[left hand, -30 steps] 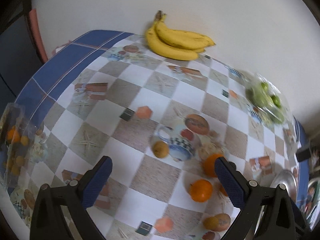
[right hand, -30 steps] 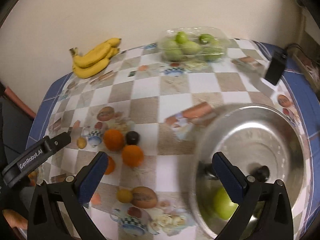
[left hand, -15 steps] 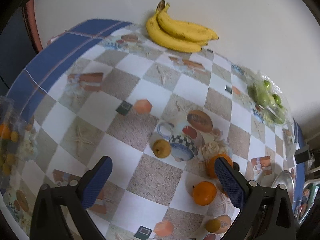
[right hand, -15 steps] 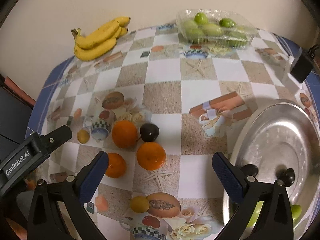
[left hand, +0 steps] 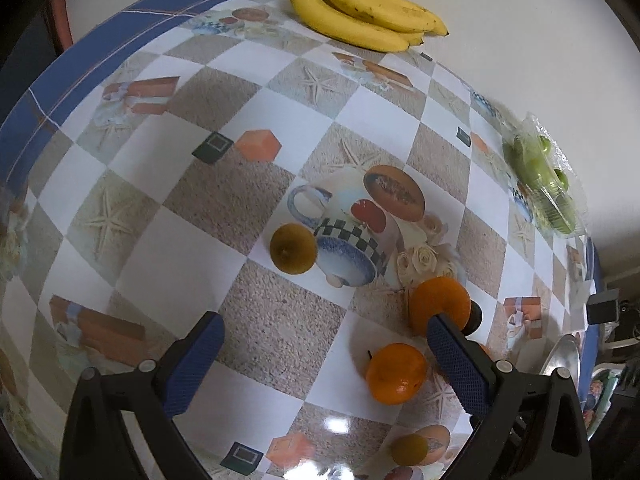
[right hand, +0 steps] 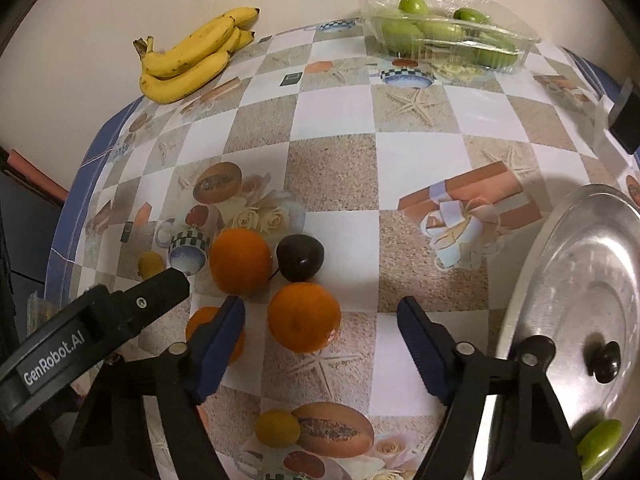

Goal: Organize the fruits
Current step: 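Close the left tool on an orange while the right tool grasps another orange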

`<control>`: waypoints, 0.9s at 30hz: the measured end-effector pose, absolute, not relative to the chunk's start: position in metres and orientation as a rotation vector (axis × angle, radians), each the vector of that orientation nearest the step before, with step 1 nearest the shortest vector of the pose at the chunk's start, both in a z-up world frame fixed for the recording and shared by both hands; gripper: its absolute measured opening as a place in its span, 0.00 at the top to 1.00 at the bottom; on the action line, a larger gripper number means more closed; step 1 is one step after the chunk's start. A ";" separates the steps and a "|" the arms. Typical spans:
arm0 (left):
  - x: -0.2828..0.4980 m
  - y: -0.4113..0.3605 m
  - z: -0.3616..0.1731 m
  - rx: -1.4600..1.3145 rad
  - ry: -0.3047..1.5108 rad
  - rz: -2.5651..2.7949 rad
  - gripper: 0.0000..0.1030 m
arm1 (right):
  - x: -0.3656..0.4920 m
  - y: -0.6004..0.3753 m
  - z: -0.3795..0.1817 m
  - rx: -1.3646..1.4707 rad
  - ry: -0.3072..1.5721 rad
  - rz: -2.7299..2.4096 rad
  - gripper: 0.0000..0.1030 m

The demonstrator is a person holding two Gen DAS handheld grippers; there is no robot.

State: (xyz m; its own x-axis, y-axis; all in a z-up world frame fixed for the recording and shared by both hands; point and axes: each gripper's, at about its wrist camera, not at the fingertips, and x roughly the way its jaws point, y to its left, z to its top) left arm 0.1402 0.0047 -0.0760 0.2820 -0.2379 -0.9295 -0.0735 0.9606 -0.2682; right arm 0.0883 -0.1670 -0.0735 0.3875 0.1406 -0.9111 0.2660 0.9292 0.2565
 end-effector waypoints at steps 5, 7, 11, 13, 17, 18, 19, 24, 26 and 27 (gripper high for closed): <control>0.140 0.004 -0.073 -0.304 1.285 -0.125 0.05 | 0.090 -0.163 -0.075 0.388 1.186 -0.067 0.49; 0.140 0.002 -0.072 -0.298 1.283 -0.134 0.06 | 0.090 -0.163 -0.076 0.392 1.188 -0.066 0.57; 0.141 -0.001 -0.072 -0.297 1.283 -0.144 0.09 | 0.090 -0.161 -0.074 0.393 1.186 -0.056 0.63; 0.141 -0.003 -0.071 -0.298 1.287 -0.155 0.12 | 0.088 -0.162 -0.072 0.398 1.186 -0.050 0.63; 0.140 -0.009 -0.070 -0.295 1.292 -0.181 0.20 | 0.082 -0.164 -0.063 0.392 1.187 -0.064 0.63; 0.140 -0.010 -0.070 -0.291 1.294 -0.186 0.24 | 0.080 -0.165 -0.060 0.382 1.189 -0.083 0.63; 0.140 -0.012 -0.071 -0.288 1.297 -0.190 0.25 | 0.079 -0.167 -0.059 0.379 1.190 -0.096 0.63; 0.138 -0.016 -0.075 -0.297 1.319 -0.198 0.45 | 0.069 -0.178 -0.051 0.379 1.185 -0.135 0.63; 0.136 -0.018 -0.077 -0.298 1.330 -0.200 0.48 | 0.065 -0.182 -0.047 0.377 1.178 -0.149 0.63; 0.135 -0.021 -0.078 -0.294 1.335 -0.203 0.51 | 0.064 -0.185 -0.045 0.384 1.173 -0.149 0.63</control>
State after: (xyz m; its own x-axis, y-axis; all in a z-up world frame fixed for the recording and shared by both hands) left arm 0.1352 -0.0207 -0.0778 0.2246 -0.3114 -0.9234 -0.0226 0.9457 -0.3244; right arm 0.0639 -0.1850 -0.0451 0.3863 0.0845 -0.9185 0.3110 0.9255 0.2160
